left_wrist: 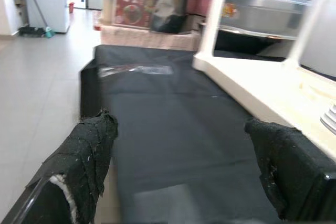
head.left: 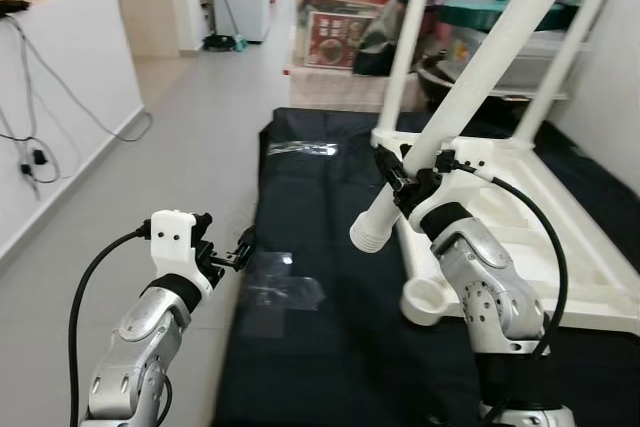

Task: Building children table

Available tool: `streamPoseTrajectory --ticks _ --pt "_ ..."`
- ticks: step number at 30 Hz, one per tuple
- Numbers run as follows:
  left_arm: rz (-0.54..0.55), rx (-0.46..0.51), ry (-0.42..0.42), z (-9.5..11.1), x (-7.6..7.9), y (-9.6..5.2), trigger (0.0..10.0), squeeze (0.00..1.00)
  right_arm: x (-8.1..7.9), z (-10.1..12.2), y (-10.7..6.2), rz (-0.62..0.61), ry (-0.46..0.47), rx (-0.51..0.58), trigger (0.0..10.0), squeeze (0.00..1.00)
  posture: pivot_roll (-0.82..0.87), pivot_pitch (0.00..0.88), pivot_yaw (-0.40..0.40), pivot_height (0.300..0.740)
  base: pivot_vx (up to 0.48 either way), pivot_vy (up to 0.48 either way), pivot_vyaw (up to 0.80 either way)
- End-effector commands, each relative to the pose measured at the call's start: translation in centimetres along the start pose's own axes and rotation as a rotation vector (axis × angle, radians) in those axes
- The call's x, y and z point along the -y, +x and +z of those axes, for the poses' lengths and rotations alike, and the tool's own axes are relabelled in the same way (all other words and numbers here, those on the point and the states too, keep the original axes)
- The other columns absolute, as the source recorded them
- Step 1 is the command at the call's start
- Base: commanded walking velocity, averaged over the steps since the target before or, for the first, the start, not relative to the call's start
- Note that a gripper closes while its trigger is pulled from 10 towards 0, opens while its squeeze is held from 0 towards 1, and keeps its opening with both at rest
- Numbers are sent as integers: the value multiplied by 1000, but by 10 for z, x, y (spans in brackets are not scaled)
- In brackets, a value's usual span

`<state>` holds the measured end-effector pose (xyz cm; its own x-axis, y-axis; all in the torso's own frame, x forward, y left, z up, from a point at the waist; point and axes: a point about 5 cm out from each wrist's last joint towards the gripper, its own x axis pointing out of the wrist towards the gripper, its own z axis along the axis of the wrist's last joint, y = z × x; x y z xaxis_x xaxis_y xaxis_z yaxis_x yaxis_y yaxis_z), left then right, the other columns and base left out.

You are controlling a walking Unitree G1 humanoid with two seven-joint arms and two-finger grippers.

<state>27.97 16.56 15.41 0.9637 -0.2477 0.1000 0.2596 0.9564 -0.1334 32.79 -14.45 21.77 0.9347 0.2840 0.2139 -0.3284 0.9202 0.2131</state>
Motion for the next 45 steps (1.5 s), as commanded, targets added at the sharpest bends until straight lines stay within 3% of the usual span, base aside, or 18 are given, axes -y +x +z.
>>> streamPoseTrajectory --ticks 1,21,34,45 --pt "-18 14 -20 1 4 1 10000 0 2 5 0 -4 -19 23 10000 0 -30 0 -70 740 0 0 0" --pt "3 2 -35 0 0 -1 10000 0 -12 -4 -1 201 -111 -93 10000 0 -30 0 -79 740 0 0 0" --pt "-1 2 -42 -1 1 -2 10000 0 -14 -4 2 229 -126 -108 10000 0 -30 0 -78 740 0 137 0" --pt "-7 -15 -47 -2 0 -1 10000 0 -6 -1 3 235 -161 -122 10000 0 -31 0 -77 740 0 0 0"
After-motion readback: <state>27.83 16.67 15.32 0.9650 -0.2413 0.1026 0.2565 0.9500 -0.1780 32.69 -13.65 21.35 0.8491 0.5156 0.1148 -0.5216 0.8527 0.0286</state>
